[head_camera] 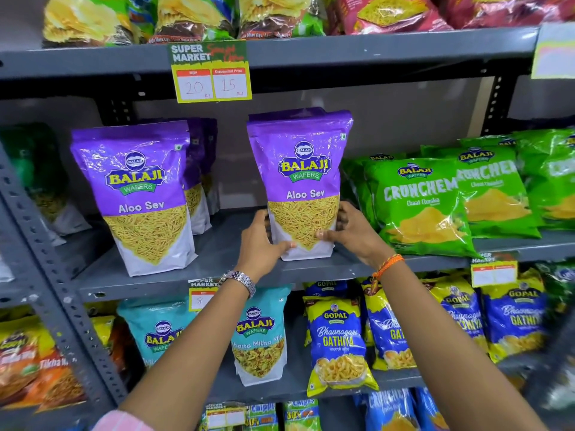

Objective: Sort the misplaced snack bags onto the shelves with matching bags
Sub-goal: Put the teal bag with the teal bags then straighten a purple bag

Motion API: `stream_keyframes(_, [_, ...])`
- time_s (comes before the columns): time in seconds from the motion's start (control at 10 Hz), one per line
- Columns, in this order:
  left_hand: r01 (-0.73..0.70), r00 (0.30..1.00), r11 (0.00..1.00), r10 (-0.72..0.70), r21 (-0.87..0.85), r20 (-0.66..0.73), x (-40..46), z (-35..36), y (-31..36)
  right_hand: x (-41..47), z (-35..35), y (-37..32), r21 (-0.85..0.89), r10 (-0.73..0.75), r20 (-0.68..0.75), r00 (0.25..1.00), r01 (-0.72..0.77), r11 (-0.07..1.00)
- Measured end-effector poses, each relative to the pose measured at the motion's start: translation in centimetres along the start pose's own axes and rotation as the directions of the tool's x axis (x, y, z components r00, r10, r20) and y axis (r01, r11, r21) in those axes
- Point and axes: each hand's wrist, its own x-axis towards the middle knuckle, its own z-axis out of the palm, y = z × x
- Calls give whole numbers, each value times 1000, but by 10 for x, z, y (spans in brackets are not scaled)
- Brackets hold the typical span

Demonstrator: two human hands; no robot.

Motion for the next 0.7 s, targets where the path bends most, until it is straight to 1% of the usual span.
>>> stream_keyframes(0.3, [-19, 1000, 1000, 19, 1, 5, 2, 3, -6, 1, -1, 3, 27, 27, 3, 1000, -27, 999])
stream_keyframes(0.5, [-25, 1000, 1000, 25, -14, 6, 1, 2, -7, 1, -1, 5, 43, 15, 4, 1000, -15, 999])
stream_keyframes(0.6, [-15, 1000, 1000, 16, -20, 27, 2, 1, -11, 0, -1, 6, 18, 33, 3, 999, -33, 999])
stream_keyframes(0.7, [-35, 999, 999, 35, -25, 0, -1, -8, -8, -5, -3, -5, -22, 36, -35, 999, -37, 999])
